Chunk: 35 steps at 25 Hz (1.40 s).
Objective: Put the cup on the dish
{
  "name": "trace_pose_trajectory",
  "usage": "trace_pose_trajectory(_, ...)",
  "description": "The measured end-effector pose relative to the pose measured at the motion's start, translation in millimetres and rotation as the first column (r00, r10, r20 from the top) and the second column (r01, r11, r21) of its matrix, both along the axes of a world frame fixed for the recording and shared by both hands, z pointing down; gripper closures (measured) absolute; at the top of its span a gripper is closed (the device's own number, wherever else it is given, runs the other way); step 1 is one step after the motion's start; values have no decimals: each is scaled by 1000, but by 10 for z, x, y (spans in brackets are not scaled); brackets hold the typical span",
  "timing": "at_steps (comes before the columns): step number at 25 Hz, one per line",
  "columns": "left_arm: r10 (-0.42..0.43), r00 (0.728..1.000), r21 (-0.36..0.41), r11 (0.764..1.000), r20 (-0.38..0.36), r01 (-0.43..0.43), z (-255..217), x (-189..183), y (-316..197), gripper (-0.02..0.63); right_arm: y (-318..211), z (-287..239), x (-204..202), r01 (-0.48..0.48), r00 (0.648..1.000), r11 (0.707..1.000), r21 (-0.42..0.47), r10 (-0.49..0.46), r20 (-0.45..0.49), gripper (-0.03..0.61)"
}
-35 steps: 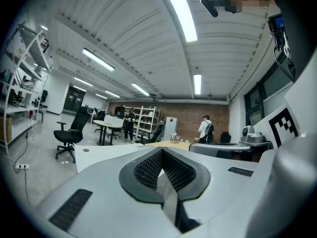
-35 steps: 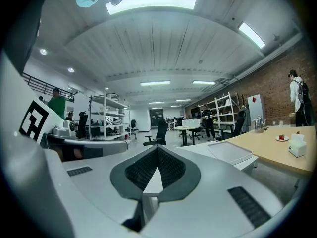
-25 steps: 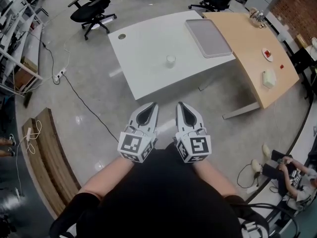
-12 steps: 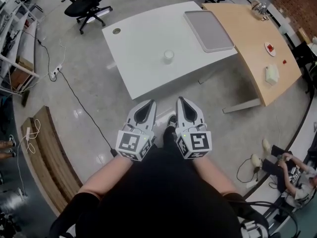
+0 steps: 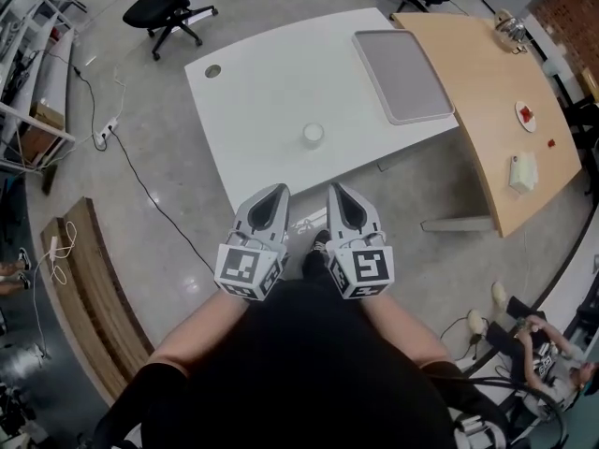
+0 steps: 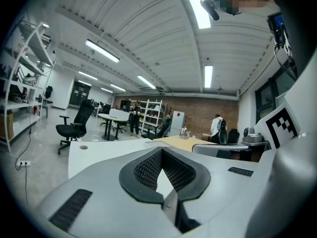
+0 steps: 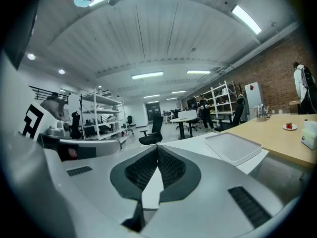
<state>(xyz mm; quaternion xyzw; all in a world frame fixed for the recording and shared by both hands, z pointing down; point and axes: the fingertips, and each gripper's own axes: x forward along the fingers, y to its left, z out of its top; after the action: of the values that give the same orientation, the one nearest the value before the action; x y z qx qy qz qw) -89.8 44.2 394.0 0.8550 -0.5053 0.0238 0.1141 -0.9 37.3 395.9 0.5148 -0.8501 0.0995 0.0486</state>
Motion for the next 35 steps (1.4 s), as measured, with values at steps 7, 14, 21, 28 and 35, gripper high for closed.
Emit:
trace_pose_trajectory(7,-56,998,-9,998,29,56,90,204,-594,606,-556,170,164,75,997,997,-29,-76,-11,566)
trace_pose_trajectory(14,-95,993,-31,995,69,97,248,231,-946,606,-940,349,231,111,993,991,-68,-113,-25,565)
trace_pose_trajectory(21,-76,993,-67,994,87,82,484,79,-1304,606,-1278,678,95,117,990,984,-132,-125,-58,563)
trace_pose_trajectory(28,-28,995,-99,994,97,38,877,-14,-1705,606,-1488,1146,-192,155,982,966,-206,-174,-78,389)
trace_pose_trajectory(35,-9,996,-151,988,89,22,1319,-82,-1941,606,-1696,1691,-267,123,977,952,-280,-167,-136,331)
